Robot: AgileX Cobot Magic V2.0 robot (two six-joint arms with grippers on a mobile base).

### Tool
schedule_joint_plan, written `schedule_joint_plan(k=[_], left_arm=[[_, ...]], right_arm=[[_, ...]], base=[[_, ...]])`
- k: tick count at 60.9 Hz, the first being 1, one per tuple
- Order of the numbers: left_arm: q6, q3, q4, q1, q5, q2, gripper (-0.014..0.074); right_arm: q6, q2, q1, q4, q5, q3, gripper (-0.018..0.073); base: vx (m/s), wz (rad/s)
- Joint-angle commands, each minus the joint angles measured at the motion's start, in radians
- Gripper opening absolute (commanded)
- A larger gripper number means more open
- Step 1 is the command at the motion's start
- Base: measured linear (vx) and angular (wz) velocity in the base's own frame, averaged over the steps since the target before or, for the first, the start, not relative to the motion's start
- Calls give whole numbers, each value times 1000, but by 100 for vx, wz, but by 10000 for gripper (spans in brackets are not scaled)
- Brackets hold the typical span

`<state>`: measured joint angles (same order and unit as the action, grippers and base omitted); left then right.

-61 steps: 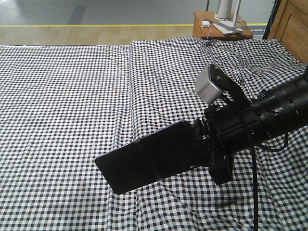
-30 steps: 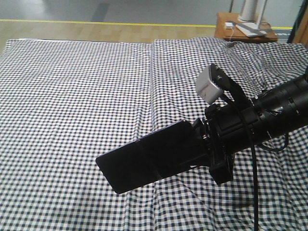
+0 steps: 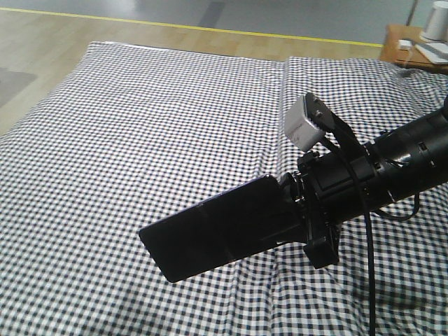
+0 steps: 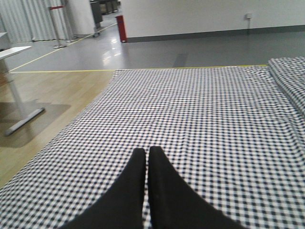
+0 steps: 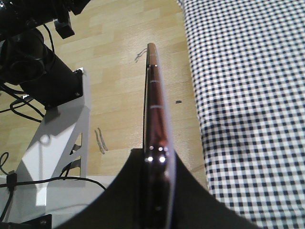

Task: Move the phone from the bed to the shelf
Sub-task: 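Hold the phone raised in the right gripper while turning away from bed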

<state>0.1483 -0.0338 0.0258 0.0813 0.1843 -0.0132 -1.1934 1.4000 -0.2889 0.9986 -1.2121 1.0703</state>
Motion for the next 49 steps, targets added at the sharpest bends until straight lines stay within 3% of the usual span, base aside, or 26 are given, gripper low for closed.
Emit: schedule_joint_plan(k=[1,49], left_arm=[[-6,21,9,1,-72,-13,1],[-6,21,9,1,-72,-13,1]], right_arm=[[-9,-36,1,85,-75,25,-3],[-11,-36,1,85,-75,25,-3]], base=[[-9,36],[-10,38]])
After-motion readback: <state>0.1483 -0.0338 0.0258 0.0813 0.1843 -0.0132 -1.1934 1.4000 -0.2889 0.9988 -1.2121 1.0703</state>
